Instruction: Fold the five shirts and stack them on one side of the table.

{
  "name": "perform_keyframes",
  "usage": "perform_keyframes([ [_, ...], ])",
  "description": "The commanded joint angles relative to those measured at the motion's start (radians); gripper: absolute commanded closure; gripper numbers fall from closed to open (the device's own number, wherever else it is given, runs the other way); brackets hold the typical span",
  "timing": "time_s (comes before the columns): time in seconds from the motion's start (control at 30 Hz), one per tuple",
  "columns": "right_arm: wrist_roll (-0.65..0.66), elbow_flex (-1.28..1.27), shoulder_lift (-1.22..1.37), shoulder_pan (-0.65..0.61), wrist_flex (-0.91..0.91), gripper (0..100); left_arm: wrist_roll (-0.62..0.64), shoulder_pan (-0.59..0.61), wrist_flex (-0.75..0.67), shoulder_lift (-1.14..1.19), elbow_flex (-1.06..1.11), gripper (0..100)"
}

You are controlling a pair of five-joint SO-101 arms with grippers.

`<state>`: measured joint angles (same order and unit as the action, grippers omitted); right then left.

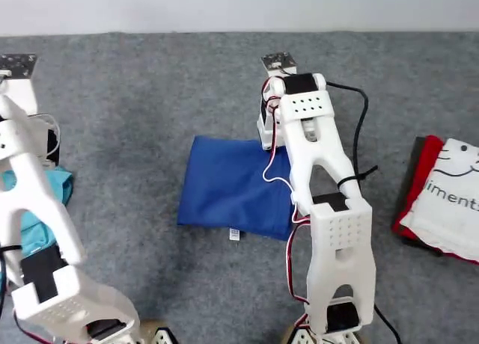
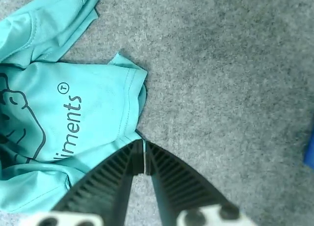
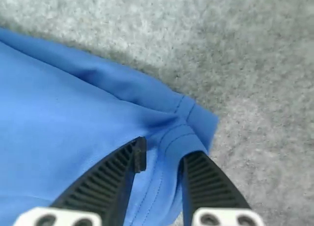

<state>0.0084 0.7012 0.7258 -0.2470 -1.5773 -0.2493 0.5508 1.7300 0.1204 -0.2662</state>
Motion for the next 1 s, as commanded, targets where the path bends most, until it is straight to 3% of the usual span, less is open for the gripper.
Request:
perform_keyframes([
  [0.0,-0.002,0.051,-0.013,-0.002,0.019,91.6,-0.008,0.005,0.002,-0.046,-0.002,98],
  [0.07,0.008,0.051,-0.015,0.001,0.044,98.8,-0.008,0.005,0.002,-0.046,-0.002,98],
  [0.63,0.121,0.11,-0.004,0.122,0.117,98.7,-0.008,0.005,0.002,-0.029,-0.004,98],
  [0.73,0.118,0.11,-0.007,0.108,0.102,92.8,-0.008,0.006,0.003,0.003,-0.004,98],
  [0.87,0.114,0.133,-0.016,0.085,0.044,74.6,-0.008,0.005,0.005,0.015,-0.005,98],
  [0.97,0.112,0.187,-0.013,0.053,-0.025,73.0,-0.008,0.006,0.005,0.015,-0.007,98],
])
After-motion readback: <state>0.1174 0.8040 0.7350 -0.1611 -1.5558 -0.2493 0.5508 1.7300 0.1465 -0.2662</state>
